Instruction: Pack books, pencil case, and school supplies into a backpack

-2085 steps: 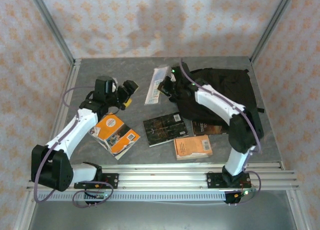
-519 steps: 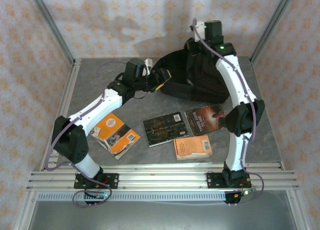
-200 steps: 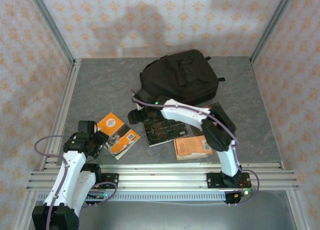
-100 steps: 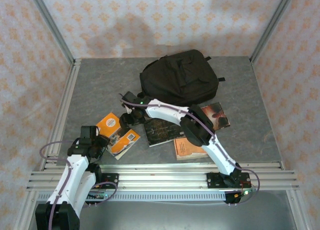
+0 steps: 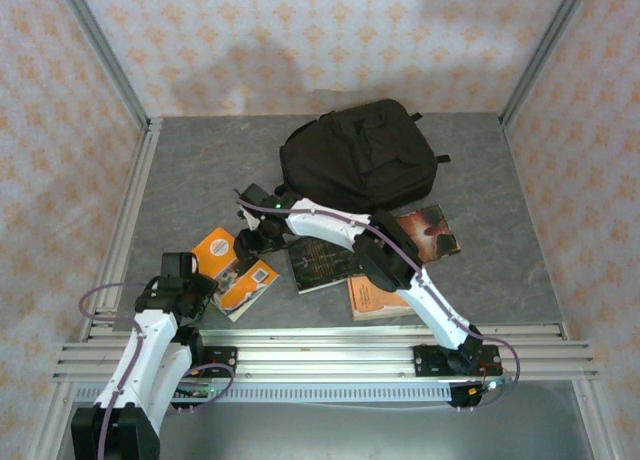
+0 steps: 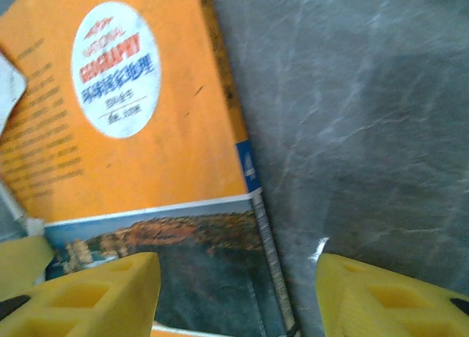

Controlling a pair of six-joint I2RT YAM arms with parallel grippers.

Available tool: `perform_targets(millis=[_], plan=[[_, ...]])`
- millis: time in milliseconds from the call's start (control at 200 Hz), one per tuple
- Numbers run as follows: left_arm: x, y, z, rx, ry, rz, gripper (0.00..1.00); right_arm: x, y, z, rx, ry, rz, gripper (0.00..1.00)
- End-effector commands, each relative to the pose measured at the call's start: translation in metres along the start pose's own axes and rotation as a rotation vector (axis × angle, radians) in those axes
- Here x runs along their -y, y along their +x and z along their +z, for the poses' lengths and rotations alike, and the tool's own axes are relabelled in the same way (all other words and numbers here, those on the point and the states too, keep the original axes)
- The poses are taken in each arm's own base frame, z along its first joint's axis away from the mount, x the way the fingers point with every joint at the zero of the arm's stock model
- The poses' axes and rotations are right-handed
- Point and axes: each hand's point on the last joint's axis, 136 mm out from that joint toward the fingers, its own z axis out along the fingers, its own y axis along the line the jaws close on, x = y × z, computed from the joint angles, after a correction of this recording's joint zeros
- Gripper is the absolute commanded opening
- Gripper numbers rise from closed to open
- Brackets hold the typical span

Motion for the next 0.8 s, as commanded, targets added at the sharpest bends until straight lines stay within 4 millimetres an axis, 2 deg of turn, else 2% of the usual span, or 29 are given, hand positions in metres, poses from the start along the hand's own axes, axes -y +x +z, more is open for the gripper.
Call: perform_targets(millis=[0,200,440,545,661,796], plan=[[0.015,-0.001,0.009,-0.001,0.084,0.022,0.34,-0.012,0.037,0.016,-0.137,-0.043,-0.001,0.58],[0.017,0.001,0.012,-0.019,0.091,0.038,0.27,-0.026,0.049,0.01,-0.176,-0.116,-0.009,0.57],[0.02,0.001,0.012,-0.03,0.091,0.079,0.18,-0.059,0.048,-0.019,-0.187,-0.257,-0.014,0.57],[0.022,0.001,0.011,-0.028,0.097,0.093,0.17,-0.067,0.048,-0.02,-0.194,-0.317,0.014,0.48],[0.022,0.001,0.01,-0.028,0.097,0.103,0.16,-0.068,0.049,-0.016,-0.203,-0.357,0.05,0.36],[0.021,0.002,0.011,-0.03,0.101,0.116,0.16,-0.068,0.051,-0.016,-0.203,-0.407,0.079,0.3]])
